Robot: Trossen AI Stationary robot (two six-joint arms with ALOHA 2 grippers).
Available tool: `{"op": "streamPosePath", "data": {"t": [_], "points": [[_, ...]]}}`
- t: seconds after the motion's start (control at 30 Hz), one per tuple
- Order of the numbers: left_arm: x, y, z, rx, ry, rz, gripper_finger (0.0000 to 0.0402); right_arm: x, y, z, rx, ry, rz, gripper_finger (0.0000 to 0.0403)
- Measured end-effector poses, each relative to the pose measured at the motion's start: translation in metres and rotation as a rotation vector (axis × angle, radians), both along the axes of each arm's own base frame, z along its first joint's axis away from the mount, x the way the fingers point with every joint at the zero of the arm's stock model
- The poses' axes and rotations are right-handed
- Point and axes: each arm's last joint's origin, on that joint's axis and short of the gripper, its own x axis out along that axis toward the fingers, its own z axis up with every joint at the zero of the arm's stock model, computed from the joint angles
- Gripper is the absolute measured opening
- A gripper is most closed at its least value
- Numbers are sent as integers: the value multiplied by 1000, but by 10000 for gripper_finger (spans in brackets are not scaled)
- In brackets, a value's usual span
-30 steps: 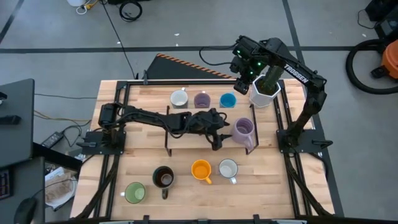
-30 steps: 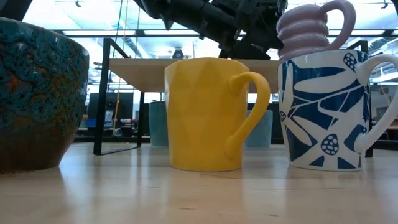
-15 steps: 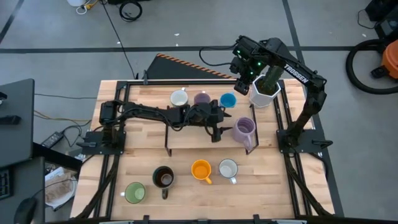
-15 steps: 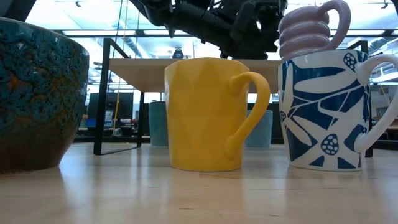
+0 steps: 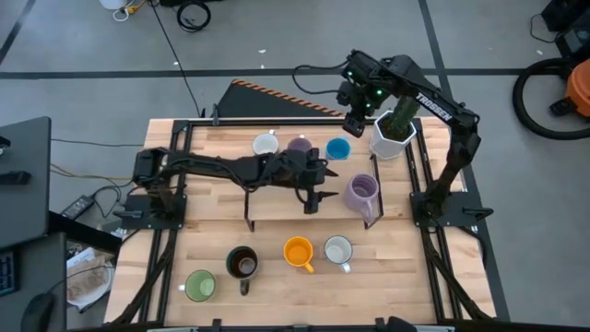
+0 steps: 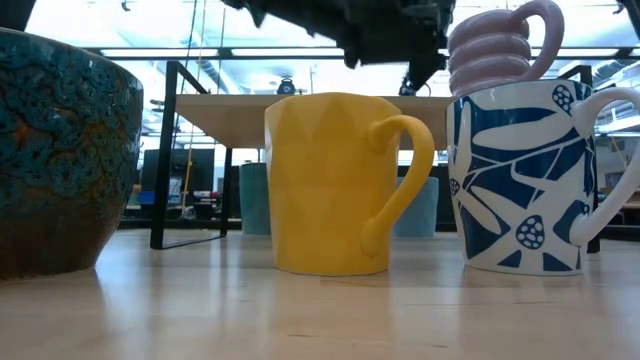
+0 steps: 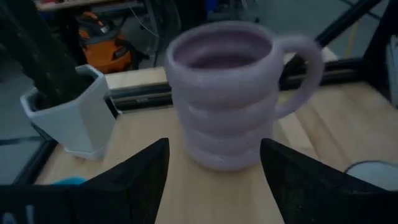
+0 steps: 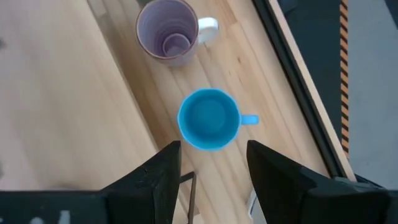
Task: Place coffee mugs
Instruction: Put the light blue cup on the shelf aligned with the purple cup
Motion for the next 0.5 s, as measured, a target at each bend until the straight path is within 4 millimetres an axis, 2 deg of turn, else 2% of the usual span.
{"op": "streamPosePath", "data": {"t": [0.1, 0.17, 0.37, 0.5], "points": [[-11, -6, 4, -6, -10, -3, 258, 13, -9, -14, 15, 25, 0, 189], [-19, -11, -2, -16, 11, 12, 258, 20, -14, -24, 28, 53, -2, 189], [-44, -29, -40, -52, 40, 75, 258, 33, -30, -48, 50, 124, 18, 189], [-69, -32, -36, -87, 13, 105, 258, 42, -37, -63, 64, 159, 37, 193]]}}
